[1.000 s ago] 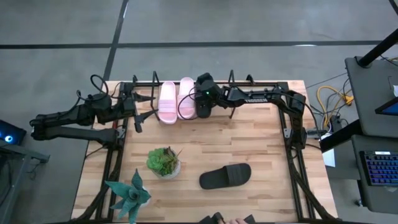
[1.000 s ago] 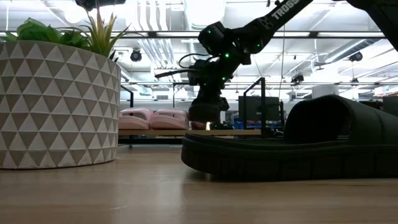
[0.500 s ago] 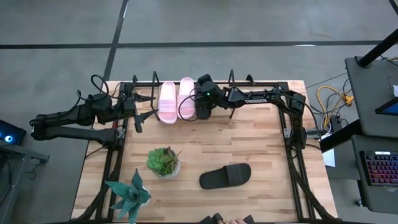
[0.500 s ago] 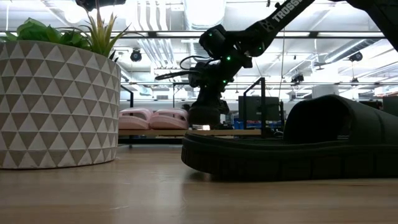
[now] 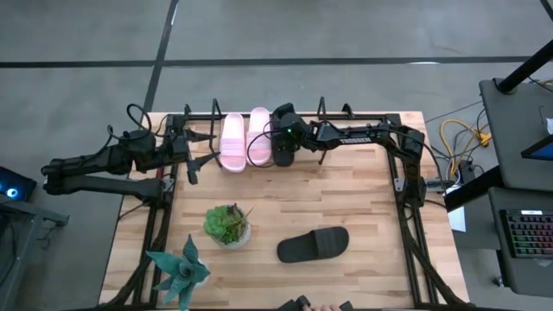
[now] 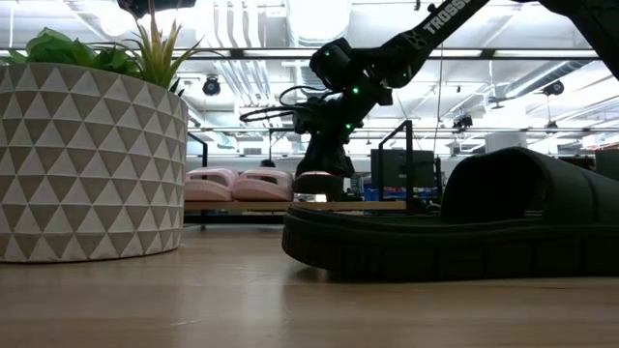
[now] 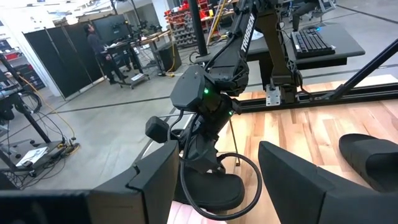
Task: Pick and place slides into the shelf
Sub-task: Put the top black slide on the shelf, then put the bottom black slide on the shelf
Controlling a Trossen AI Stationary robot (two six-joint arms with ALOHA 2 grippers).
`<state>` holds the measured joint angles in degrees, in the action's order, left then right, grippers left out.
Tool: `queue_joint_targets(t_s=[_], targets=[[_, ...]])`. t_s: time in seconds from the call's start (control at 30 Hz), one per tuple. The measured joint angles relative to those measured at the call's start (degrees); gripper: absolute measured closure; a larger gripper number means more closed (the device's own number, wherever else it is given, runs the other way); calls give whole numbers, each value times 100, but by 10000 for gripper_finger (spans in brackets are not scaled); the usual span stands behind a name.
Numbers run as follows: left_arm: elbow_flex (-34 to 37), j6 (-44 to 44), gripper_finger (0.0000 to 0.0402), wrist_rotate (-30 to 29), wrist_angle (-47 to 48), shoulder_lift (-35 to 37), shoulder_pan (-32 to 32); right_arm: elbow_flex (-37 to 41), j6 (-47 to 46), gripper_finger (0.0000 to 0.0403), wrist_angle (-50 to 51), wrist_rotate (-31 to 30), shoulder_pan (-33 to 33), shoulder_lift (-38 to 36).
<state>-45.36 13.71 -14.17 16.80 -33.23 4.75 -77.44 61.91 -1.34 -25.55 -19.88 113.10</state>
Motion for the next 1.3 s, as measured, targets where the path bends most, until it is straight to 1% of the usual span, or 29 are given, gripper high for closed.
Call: queue_joint_targets(t_s=[0.23, 0.47, 0.67, 0.8, 1.0, 1.3], targets=[[0, 1, 195, -2, 0, 0, 0, -1, -194, 292, 152, -11, 13, 0], [0, 1, 195, 0, -2, -19, 0, -1, -487, 236, 242, -150, 24, -5], [2, 10, 195, 0, -173, -184, 0, -245, -1017, 203, 741, -157, 73, -13], [2, 14, 195, -2, -331, -311, -2, -557, -1359, 196, 1354, -168, 123, -13], [2, 38, 195, -2, -393, -480, 0, -1036, -1833, 195, 2244, -320, 164, -20], [2, 64, 195, -2, -489, -588, 0, -1644, -2412, 195, 3200, -312, 192, -20]])
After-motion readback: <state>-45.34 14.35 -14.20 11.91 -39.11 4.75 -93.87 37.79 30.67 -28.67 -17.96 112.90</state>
